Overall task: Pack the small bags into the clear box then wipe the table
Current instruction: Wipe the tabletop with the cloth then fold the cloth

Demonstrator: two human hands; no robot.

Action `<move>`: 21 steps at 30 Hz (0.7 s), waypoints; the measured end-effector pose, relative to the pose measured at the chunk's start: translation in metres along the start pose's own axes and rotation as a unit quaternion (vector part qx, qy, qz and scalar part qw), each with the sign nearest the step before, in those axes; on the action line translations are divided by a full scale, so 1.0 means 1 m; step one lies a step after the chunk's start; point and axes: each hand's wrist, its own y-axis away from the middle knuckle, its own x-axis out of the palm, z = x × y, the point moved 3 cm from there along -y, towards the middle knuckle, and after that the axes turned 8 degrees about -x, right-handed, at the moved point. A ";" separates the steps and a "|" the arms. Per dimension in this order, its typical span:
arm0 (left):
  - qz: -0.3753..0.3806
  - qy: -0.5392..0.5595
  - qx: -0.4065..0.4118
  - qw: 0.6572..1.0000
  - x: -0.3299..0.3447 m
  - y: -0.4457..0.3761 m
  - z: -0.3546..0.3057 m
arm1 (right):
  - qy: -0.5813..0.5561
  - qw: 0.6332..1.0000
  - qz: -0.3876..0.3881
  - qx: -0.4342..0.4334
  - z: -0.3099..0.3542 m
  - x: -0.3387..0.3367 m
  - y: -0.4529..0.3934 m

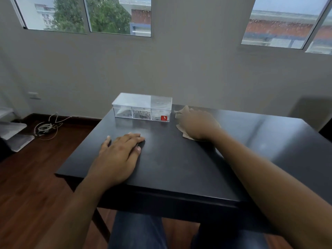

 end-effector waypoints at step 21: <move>0.015 0.010 0.093 0.995 0.005 0.016 -0.041 | -0.037 0.993 -0.050 -0.096 0.071 0.016 0.138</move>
